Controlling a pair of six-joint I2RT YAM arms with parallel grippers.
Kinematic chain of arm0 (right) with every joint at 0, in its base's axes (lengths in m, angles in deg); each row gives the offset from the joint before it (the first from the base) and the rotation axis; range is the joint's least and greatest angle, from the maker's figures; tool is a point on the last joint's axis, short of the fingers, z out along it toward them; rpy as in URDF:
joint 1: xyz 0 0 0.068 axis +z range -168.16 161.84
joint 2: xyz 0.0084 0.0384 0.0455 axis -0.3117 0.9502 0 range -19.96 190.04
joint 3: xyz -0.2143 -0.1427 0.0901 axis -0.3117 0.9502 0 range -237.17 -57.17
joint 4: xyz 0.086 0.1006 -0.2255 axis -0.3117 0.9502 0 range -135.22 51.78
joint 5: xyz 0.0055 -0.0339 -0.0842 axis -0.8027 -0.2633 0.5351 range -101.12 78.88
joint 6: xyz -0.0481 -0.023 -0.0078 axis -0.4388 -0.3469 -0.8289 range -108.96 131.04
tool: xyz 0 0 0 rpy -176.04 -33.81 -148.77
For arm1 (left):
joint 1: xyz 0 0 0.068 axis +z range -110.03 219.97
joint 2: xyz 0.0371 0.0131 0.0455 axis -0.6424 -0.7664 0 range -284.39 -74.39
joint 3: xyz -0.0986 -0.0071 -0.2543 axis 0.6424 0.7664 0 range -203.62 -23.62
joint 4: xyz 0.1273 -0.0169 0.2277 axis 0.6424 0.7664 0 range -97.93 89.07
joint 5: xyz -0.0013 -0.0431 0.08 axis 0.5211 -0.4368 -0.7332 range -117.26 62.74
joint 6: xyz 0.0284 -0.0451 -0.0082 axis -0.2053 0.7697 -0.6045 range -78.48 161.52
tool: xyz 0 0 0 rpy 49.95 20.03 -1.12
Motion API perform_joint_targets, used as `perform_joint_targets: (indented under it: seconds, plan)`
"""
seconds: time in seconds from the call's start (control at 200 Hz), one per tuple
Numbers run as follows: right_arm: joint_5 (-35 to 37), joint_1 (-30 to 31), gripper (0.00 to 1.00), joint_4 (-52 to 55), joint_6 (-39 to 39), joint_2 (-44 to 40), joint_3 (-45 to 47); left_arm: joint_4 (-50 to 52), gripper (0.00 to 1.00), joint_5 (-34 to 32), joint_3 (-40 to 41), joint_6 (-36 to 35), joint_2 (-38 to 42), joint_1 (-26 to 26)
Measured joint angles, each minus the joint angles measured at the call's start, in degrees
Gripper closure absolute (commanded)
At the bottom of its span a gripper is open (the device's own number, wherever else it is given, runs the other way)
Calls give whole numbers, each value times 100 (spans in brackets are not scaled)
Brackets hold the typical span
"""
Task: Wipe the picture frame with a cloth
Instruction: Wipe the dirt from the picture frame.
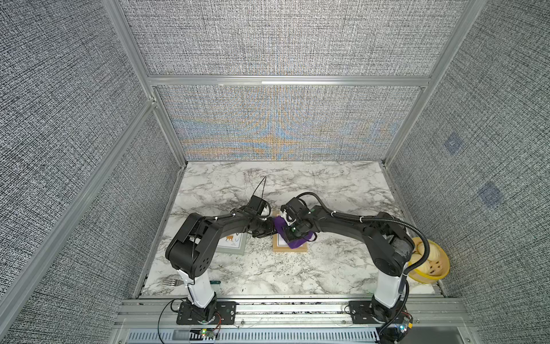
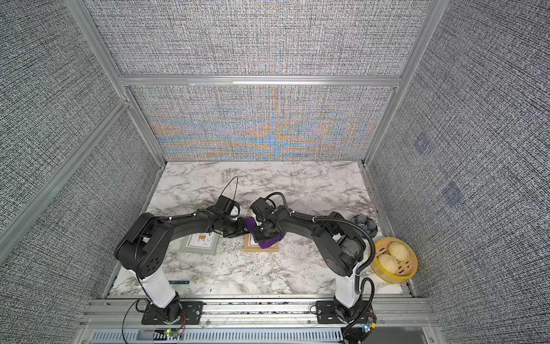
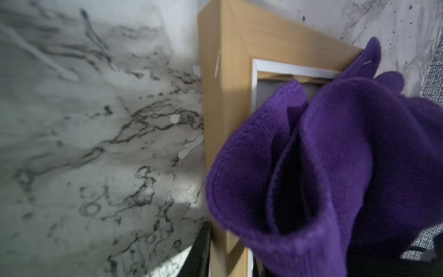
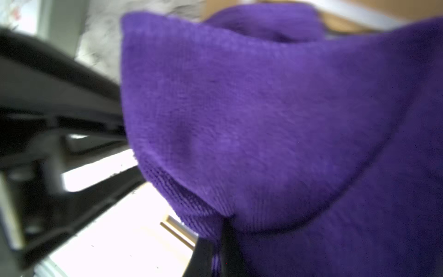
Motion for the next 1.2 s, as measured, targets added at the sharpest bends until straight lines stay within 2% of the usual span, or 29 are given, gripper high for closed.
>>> perform_joint_targets:
  seconds: [0.25,0.6,0.906,1.086,1.201]
  plan:
    - [87,22,100,210,4,256,-310,0,90,0,0,0,0,0]
    - [1360,-114,100,61,466,227,-446,-20,90,2,22,0,9,0]
    - [828,96,100,-164,260,391,-533,-20,90,2,20,-2,9,0]
    - [835,149,100,-87,396,579,-662,-22,90,2,20,0,2,0]
    - [848,160,100,-256,527,472,-407,-24,90,4,20,7,-2,0]
